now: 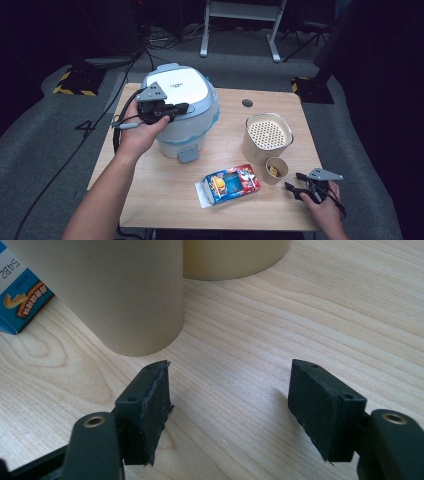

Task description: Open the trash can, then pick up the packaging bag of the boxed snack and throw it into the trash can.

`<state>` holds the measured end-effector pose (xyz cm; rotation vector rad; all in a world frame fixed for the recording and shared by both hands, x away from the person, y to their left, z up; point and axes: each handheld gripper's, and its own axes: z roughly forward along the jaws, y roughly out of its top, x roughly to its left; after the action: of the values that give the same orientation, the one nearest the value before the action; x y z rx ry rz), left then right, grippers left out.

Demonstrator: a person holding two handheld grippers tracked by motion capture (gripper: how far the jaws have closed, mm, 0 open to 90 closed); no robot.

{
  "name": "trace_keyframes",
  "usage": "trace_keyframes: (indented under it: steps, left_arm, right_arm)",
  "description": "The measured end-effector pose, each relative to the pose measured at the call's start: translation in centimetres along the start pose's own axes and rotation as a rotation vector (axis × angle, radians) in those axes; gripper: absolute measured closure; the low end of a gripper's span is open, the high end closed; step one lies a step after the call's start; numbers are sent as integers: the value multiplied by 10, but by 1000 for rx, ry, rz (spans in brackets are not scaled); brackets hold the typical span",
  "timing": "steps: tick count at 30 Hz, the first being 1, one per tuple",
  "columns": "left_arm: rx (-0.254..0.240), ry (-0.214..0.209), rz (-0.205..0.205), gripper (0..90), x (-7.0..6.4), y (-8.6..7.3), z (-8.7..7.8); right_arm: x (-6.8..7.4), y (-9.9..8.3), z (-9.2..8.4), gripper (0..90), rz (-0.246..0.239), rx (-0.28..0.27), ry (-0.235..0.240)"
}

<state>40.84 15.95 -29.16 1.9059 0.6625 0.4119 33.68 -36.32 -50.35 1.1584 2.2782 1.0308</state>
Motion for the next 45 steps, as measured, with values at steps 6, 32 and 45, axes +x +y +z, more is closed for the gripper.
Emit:
trace_keyframes:
  steps: [6, 32, 45]
  left_arm:
    - [0, -3, 4, 900, -2, -1, 1]
    - [-3, -168, 73, 421, -60, -13, 28]
    - [103, -197, 49, 396, -79, -65, 67]
  right_arm:
    - [0, 0, 0, 335, 0, 0, 0]
    - [0, 0, 0, 335, 0, 0, 1]
    - [0, 0, 0, 335, 1, 0, 2]
